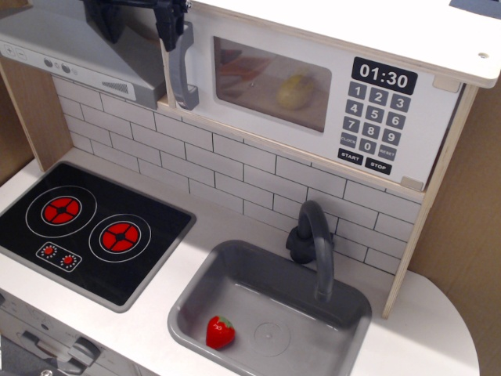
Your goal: Open microwave
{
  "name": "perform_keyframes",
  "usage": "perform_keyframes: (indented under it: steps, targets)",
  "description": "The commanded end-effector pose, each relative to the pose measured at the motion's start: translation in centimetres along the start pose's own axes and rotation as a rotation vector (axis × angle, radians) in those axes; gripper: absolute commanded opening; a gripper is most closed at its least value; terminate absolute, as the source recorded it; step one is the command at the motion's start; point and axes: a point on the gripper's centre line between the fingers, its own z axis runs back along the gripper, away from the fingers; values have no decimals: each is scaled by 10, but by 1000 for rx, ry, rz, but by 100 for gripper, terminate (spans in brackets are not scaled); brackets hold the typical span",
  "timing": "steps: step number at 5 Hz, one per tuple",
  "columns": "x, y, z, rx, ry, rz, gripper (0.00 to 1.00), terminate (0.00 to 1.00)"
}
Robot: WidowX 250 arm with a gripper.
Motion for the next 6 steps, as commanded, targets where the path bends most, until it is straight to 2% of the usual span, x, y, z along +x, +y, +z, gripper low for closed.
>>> perform_keyframes:
  steps: [1, 3, 4, 5, 6]
  targets:
    - [8, -4, 14, -45, -17, -48, 100, 0]
    - [12, -17, -7, -8, -48, -23, 100, 0]
    - [13, -20, -15, 9, -86, -33, 100, 0]
    - [9, -20, -16, -14, -105, -52, 0, 0]
    - [9, -17, -10, -54, -101, -57, 0, 0]
